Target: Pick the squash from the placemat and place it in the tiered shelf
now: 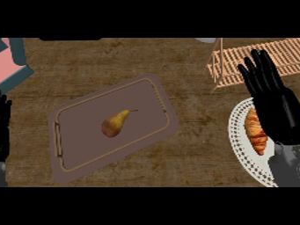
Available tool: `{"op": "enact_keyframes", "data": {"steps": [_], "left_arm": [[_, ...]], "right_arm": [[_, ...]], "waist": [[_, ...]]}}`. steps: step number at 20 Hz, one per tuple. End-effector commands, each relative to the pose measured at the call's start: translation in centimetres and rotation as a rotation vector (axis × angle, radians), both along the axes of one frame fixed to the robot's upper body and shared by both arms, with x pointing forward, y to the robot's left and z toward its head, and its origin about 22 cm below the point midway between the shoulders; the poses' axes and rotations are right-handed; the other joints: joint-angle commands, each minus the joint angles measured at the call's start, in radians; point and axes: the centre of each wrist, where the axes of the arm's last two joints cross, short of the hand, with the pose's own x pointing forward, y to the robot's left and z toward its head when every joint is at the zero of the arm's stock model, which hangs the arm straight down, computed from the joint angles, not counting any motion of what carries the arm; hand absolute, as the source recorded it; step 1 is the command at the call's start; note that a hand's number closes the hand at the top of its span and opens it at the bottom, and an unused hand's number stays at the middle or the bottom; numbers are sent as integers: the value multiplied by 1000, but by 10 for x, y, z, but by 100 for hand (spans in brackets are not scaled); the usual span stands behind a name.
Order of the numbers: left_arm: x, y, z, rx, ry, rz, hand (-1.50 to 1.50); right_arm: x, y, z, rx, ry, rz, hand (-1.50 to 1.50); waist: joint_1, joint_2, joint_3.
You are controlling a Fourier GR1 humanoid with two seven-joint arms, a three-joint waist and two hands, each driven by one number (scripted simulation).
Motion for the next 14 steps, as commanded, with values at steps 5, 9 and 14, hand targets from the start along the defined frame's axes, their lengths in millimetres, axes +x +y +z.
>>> {"op": "enact_keyframes", "data": {"steps": [5,9,14], "left_arm": [[13,-37,15,31,13,-278,0],[12,-53,18,-11,39,-401,0],[10,-67,22,-18,66,-450,0]], "right_arm": [[13,-58,53,64,-326,401,150],[-4,-154,23,-463,49,151,150],[-26,-205,-4,-373,69,460,-150]], "waist": [[-7,-15,8],[-12,8,5],[17,-7,7]]}}
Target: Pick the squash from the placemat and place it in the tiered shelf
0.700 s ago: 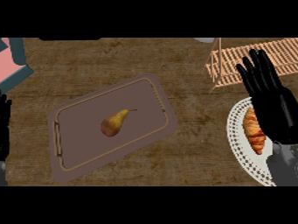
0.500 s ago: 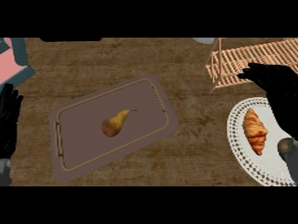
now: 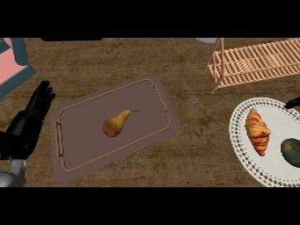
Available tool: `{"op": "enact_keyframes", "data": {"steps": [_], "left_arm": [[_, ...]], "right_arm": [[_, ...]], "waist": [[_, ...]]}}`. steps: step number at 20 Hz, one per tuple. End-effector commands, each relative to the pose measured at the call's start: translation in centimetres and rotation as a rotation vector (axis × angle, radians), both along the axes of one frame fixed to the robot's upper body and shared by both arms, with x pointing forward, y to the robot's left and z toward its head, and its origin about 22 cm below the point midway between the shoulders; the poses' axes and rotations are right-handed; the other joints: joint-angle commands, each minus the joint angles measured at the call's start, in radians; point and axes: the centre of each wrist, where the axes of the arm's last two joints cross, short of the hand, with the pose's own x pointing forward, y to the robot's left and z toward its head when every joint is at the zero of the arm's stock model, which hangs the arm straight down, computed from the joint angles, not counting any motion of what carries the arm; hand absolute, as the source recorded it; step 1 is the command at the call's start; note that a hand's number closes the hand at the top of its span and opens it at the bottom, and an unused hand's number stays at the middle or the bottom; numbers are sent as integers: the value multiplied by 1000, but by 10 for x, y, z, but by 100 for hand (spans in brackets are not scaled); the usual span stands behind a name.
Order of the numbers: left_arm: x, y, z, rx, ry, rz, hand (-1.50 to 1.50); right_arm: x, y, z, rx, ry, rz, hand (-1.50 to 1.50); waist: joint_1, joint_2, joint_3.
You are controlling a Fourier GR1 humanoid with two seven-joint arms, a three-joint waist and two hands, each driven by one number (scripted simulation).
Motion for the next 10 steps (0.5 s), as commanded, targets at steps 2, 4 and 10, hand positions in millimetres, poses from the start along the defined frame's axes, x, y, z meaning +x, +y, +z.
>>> {"op": "enact_keyframes", "data": {"steps": [2,4,10], "left_arm": [[2,-12,19,-6,9,-75,0],[6,-3,29,-6,22,-50,0],[6,-19,31,-10,35,-70,0]], "right_arm": [[-23,-65,2,-30,69,184,-150],[-31,-84,10,-39,45,181,-150],[-32,-101,48,-244,-38,161,-150]], "waist": [[19,-9,2],[15,-12,1],[16,-14,0]]}}
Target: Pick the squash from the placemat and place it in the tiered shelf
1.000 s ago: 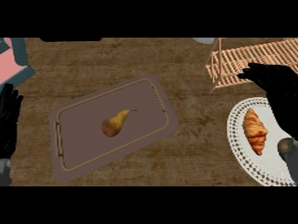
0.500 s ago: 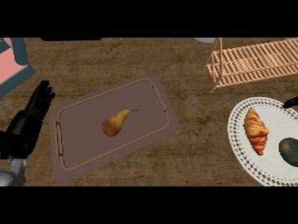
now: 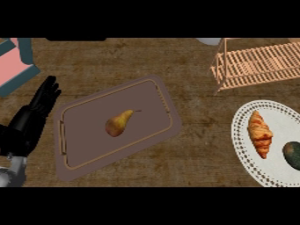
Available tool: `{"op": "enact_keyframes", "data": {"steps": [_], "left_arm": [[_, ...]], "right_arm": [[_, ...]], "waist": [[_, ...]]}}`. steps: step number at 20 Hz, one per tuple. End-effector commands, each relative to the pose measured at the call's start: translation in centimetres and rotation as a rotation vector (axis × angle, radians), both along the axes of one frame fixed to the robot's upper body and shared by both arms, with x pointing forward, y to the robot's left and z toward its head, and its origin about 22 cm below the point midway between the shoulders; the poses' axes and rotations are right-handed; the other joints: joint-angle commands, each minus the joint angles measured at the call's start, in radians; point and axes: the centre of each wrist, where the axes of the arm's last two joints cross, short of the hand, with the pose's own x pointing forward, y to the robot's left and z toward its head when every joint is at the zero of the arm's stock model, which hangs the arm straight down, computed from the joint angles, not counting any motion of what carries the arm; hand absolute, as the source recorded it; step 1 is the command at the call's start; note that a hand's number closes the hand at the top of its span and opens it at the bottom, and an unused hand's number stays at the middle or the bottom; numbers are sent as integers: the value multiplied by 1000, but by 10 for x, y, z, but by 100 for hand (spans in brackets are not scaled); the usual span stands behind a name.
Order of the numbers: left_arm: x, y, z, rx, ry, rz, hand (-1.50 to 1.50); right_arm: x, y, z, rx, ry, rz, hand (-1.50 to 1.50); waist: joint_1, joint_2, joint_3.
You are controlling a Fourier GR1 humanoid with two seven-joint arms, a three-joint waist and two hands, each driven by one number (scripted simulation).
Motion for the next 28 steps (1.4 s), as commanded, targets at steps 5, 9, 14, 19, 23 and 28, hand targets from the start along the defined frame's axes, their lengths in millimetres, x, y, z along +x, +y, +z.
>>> {"op": "enact_keyframes", "data": {"steps": [5,9,14,19,23,28], "left_arm": [[-3,0,9,-4,23,2,0],[-4,-7,1,-3,24,3,0],[-2,-6,10,15,1,-13,0],[1,-7,5,5,9,-1,0],[-4,-16,1,-7,17,-19,0],[-14,-7,15,4,1,15,0]], "right_arm": [[-12,-11,21,-194,-78,237,-150],[-17,-17,16,-271,-53,265,-150],[-16,-17,-3,-397,-58,283,-150],[-8,2,-26,-560,-142,299,-150],[0,-5,-45,-583,-134,290,-150],[1,9,-57,-623,-132,327,-150]], "waist": [[0,-5,-3],[3,-3,-6],[15,-1,-7],[2,-4,-9],[12,-2,-8],[4,-7,-9]]}}
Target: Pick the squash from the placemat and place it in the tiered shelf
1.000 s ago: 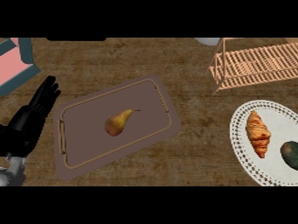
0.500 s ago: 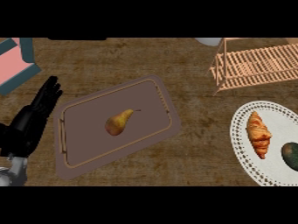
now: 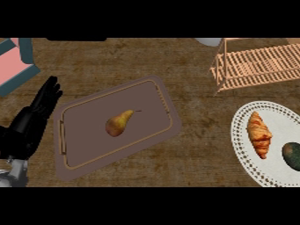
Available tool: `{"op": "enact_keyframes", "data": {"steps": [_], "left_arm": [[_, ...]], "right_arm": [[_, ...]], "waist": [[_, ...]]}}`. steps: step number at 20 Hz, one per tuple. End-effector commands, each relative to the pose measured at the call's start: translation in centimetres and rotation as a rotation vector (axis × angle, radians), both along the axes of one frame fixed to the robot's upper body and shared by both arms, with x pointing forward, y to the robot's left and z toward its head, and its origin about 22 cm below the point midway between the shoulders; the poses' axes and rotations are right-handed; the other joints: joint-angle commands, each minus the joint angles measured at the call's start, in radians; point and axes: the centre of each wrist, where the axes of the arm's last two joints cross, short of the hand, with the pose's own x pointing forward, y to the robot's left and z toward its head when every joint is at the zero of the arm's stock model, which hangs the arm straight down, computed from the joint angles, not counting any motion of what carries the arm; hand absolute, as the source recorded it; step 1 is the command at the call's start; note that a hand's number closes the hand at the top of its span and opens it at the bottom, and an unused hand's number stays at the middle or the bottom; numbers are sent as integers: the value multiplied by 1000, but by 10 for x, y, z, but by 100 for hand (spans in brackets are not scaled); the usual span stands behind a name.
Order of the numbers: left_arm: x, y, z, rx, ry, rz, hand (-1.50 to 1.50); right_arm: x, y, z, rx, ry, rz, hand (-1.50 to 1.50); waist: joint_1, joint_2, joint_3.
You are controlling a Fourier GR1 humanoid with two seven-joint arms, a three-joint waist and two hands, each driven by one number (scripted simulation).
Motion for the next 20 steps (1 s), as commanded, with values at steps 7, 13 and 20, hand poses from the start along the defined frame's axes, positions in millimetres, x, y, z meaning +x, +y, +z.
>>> {"op": "enact_keyframes", "data": {"steps": [7,13,20], "left_arm": [[-1,4,2,-4,-6,9,0],[-8,12,-10,23,3,-9,0],[-12,10,-5,10,25,-4,0]], "right_arm": [[3,11,-16,-138,118,107,-150],[5,9,-26,-213,102,79,-150],[10,24,-41,-345,14,19,-150]], "waist": [[-7,-1,-1],[-9,-2,-1],[-5,-2,-1]]}}
